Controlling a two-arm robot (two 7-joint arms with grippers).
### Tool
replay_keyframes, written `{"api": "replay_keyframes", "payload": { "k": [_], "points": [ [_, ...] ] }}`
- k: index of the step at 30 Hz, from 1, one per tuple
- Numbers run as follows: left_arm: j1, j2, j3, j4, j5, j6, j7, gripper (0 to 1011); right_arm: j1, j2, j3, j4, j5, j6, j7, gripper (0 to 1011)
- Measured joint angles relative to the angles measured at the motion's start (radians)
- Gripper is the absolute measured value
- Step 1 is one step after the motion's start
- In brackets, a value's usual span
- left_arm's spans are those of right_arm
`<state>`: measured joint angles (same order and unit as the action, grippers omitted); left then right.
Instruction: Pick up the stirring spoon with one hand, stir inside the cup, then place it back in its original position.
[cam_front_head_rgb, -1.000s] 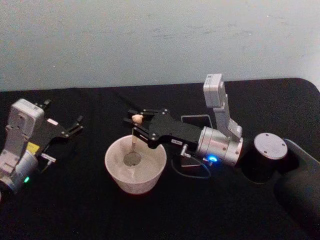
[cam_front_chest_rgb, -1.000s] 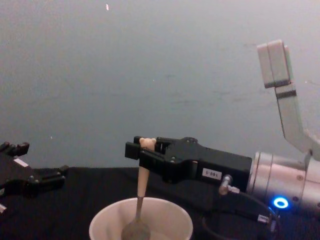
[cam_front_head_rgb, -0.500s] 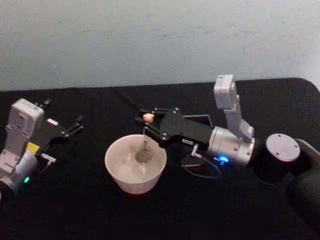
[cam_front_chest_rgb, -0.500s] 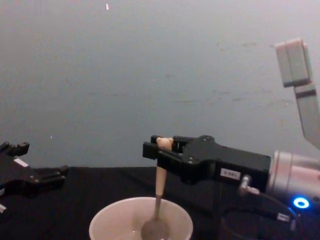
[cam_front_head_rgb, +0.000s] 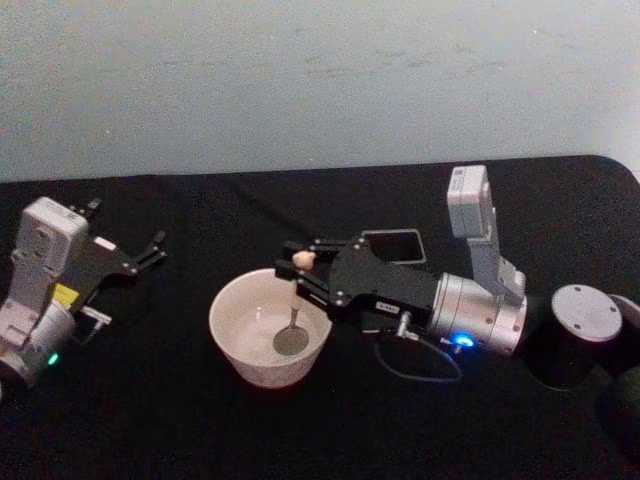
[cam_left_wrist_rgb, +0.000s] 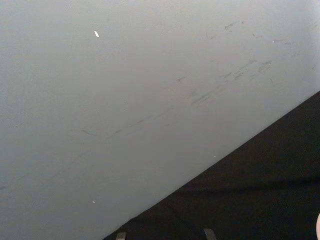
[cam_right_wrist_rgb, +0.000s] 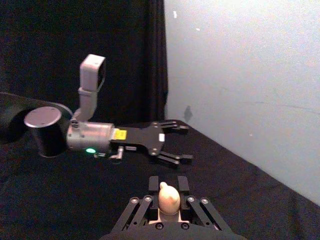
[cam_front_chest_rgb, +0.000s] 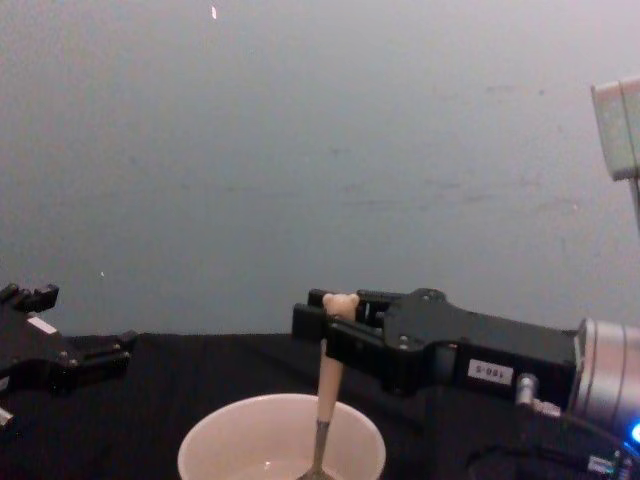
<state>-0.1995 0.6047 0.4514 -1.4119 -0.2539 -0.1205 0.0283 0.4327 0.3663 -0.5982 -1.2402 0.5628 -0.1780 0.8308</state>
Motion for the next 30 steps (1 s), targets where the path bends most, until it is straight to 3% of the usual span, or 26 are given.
{"api": "replay_keyframes", "payload": {
  "k": [8,14,21,30],
  "points": [
    [0.000,0.000,0.000,0.000,0.000,0.000,0.000,1001,0.014,-0.019,-0.028,0.008,0.008,-0.001,0.022,217],
    [0.000,0.000,0.000,0.000,0.000,0.000,0.000,1001,0.056,-0.062,-0.043,0.073,-0.002,-0.026,0.021,217],
    [0.000,0.000,0.000,0.000,0.000,0.000,0.000,1001,0.098,-0.096,-0.037,0.142,-0.024,-0.052,-0.002,218],
    [0.000,0.000,0.000,0.000,0.000,0.000,0.000,1001,0.107,-0.100,-0.015,0.163,-0.034,-0.060,-0.017,217]
  ]
}}
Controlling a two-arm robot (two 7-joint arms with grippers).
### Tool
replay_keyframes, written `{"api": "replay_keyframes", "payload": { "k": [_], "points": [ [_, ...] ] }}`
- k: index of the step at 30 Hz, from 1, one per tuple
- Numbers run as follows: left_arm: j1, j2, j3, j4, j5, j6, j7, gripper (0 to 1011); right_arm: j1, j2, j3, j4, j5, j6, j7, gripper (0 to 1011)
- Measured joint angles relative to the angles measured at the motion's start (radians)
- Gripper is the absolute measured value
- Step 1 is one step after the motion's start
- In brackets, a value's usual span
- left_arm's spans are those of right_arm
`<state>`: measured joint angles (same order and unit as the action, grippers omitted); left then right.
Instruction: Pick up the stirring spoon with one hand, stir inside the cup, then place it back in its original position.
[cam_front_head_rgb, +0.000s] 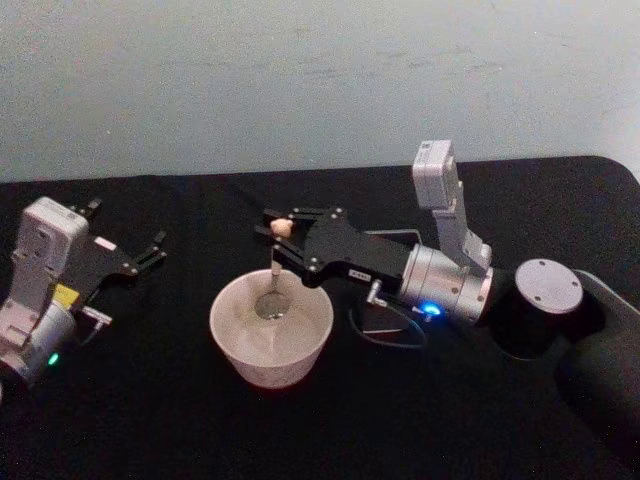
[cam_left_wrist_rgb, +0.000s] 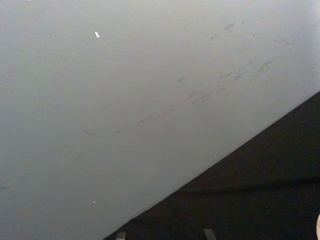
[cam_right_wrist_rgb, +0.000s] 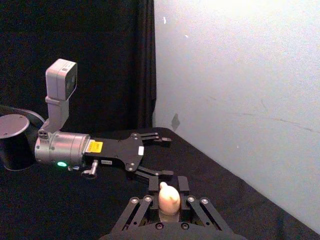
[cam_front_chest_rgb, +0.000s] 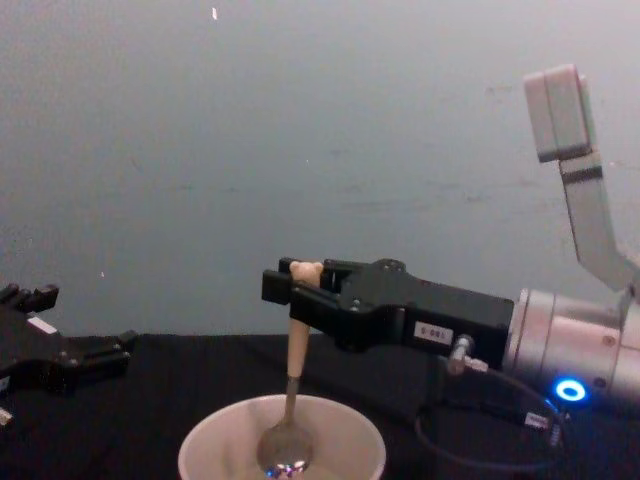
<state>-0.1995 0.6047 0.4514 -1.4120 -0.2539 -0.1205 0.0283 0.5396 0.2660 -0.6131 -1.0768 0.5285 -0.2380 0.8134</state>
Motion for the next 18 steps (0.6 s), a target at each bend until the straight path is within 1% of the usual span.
{"api": "replay_keyframes", "payload": {
  "k": [3,10,16,18],
  "points": [
    [0.000,0.000,0.000,0.000,0.000,0.000,0.000,1001,-0.004,0.005,0.004,-0.006,-0.001,0.001,-0.001,217],
    [0.000,0.000,0.000,0.000,0.000,0.000,0.000,1001,-0.032,0.037,0.016,-0.048,-0.001,0.016,-0.005,217],
    [0.000,0.000,0.000,0.000,0.000,0.000,0.000,1002,-0.073,0.076,0.023,-0.109,0.011,0.042,-0.004,217],
    [0.000,0.000,0.000,0.000,0.000,0.000,0.000,1001,-0.082,0.083,0.024,-0.122,0.016,0.049,-0.003,218]
  ]
}}
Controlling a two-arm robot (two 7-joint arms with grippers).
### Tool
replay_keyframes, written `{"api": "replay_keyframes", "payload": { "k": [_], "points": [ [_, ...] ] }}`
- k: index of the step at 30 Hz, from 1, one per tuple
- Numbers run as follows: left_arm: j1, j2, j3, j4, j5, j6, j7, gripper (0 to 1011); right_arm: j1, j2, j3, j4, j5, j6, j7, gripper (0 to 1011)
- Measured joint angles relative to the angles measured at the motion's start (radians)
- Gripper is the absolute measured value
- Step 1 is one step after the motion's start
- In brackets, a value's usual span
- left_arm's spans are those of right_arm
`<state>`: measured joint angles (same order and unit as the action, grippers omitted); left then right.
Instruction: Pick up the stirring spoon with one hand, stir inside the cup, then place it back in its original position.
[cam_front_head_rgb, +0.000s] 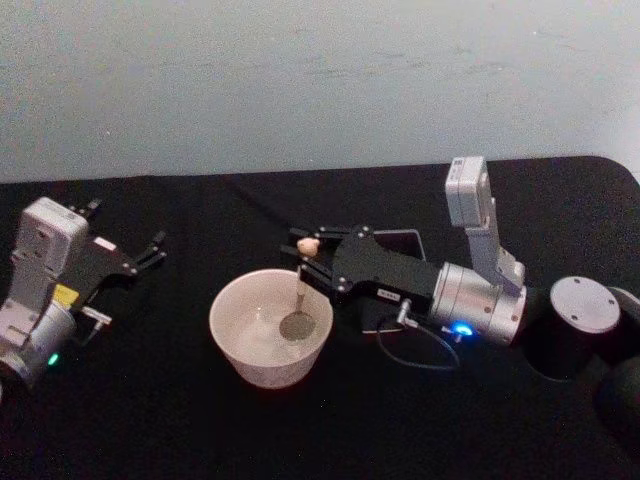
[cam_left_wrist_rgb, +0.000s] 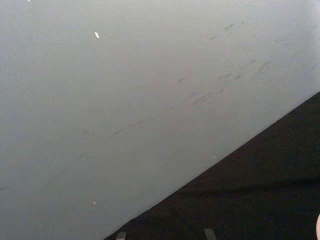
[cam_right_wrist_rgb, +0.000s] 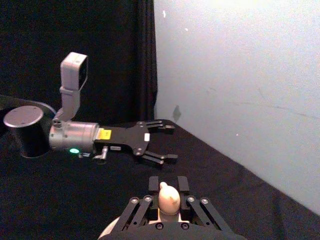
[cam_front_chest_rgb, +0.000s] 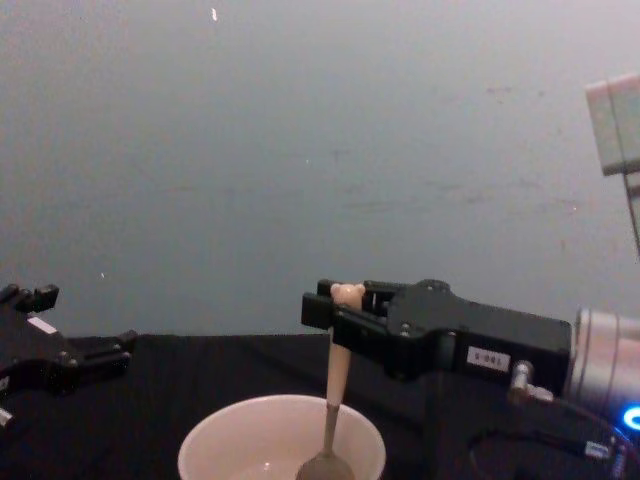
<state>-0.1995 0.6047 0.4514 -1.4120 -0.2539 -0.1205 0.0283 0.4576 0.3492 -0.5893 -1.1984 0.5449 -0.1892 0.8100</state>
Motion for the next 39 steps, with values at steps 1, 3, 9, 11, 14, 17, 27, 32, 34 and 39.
{"api": "replay_keyframes", "payload": {
  "k": [1,3,9,11,14,17,27,32,34,39],
  "points": [
    [0.000,0.000,0.000,0.000,0.000,0.000,0.000,1001,-0.005,0.003,0.000,-0.007,0.002,0.003,0.001,217],
    [0.000,0.000,0.000,0.000,0.000,0.000,0.000,1001,-0.017,0.012,-0.001,-0.028,0.011,0.013,0.004,217],
    [0.000,0.000,0.000,0.000,0.000,0.000,0.000,1001,-0.036,0.025,-0.021,-0.066,0.027,0.031,0.029,217],
    [0.000,0.000,0.000,0.000,0.000,0.000,0.000,1001,-0.037,0.024,-0.031,-0.069,0.030,0.033,0.037,217],
    [0.000,0.000,0.000,0.000,0.000,0.000,0.000,1002,-0.031,0.017,-0.040,-0.067,0.031,0.032,0.041,218],
    [0.000,0.000,0.000,0.000,0.000,0.000,0.000,1001,-0.018,0.003,-0.049,-0.049,0.030,0.024,0.044,217],
    [0.000,0.000,0.000,0.000,0.000,0.000,0.000,1001,0.042,-0.053,-0.053,0.042,0.007,-0.020,0.023,218],
    [0.000,0.000,0.000,0.000,0.000,0.000,0.000,1001,0.058,-0.062,-0.041,0.070,-0.003,-0.031,0.008,217],
    [0.000,0.000,0.000,0.000,0.000,0.000,0.000,1001,0.058,-0.062,-0.037,0.075,-0.006,-0.032,0.005,218],
    [0.000,0.000,0.000,0.000,0.000,0.000,0.000,1001,0.057,-0.061,-0.029,0.075,-0.008,-0.033,0.001,217]
  ]
}}
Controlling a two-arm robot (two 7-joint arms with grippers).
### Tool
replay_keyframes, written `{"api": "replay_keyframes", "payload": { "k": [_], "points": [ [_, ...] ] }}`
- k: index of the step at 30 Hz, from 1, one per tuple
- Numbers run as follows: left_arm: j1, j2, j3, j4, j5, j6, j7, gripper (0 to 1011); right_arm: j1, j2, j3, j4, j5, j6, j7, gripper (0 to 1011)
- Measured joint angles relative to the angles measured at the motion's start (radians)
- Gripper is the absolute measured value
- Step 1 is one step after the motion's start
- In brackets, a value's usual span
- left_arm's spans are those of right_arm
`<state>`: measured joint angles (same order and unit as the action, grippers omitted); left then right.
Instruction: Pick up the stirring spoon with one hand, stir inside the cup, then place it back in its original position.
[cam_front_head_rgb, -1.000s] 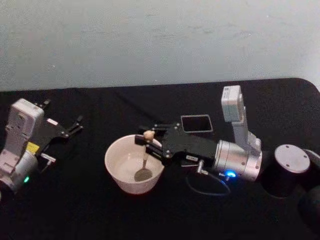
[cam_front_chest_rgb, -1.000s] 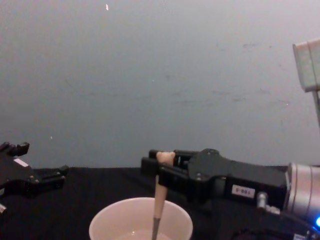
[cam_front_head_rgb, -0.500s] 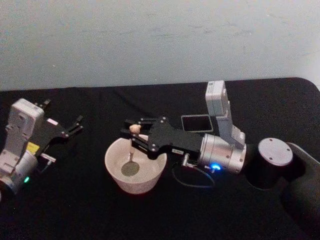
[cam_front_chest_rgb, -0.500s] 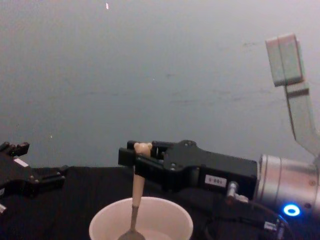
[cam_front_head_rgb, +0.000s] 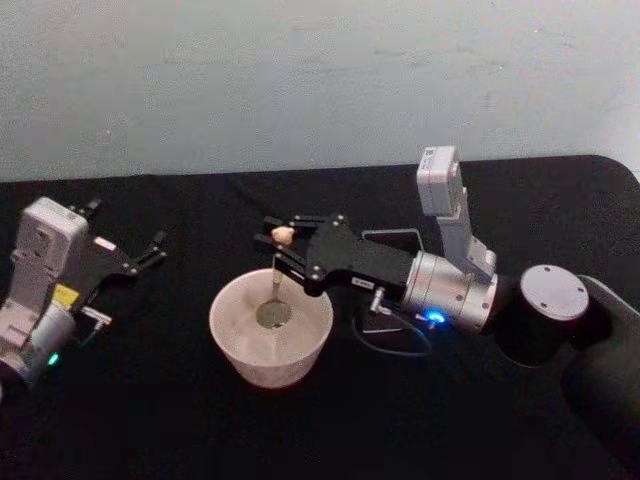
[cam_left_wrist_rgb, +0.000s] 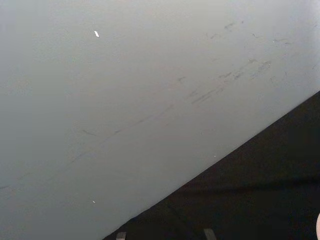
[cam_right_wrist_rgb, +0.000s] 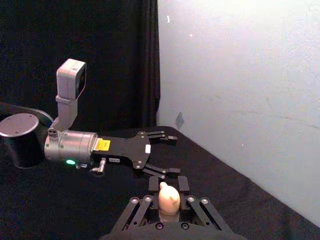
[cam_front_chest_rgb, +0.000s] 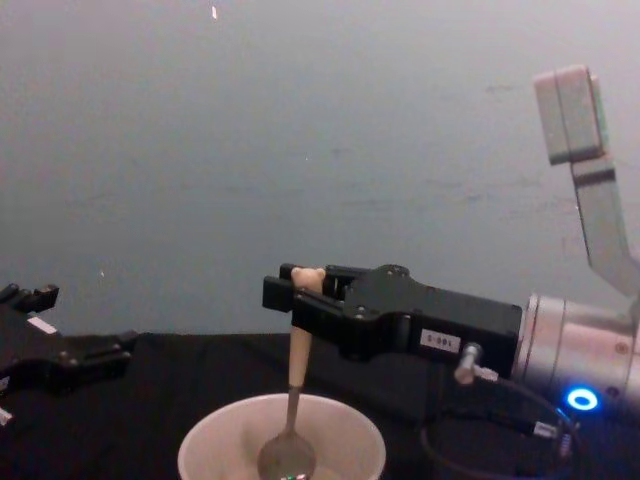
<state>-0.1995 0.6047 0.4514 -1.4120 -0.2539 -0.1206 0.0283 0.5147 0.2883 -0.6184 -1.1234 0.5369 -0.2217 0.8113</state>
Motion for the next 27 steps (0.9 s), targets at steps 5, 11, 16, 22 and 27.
{"api": "replay_keyframes", "payload": {
  "k": [5,11,16,22,27],
  "points": [
    [0.000,0.000,0.000,0.000,0.000,0.000,0.000,1001,-0.007,0.010,0.010,-0.006,-0.005,-0.001,-0.008,217],
    [0.000,0.000,0.000,0.000,0.000,0.000,0.000,1001,-0.024,0.032,0.021,-0.032,-0.006,0.007,-0.011,217],
    [0.000,0.000,0.000,0.000,0.000,0.000,0.000,1001,-0.056,0.064,0.027,-0.078,0.003,0.027,-0.010,218],
    [0.000,0.000,0.000,0.000,0.000,0.000,0.000,1001,-0.093,0.095,0.027,-0.135,0.021,0.054,-0.001,218],
    [0.000,0.000,0.000,0.000,0.000,0.000,0.000,1001,-0.106,0.103,0.011,-0.160,0.031,0.065,0.013,217]
  ]
}}
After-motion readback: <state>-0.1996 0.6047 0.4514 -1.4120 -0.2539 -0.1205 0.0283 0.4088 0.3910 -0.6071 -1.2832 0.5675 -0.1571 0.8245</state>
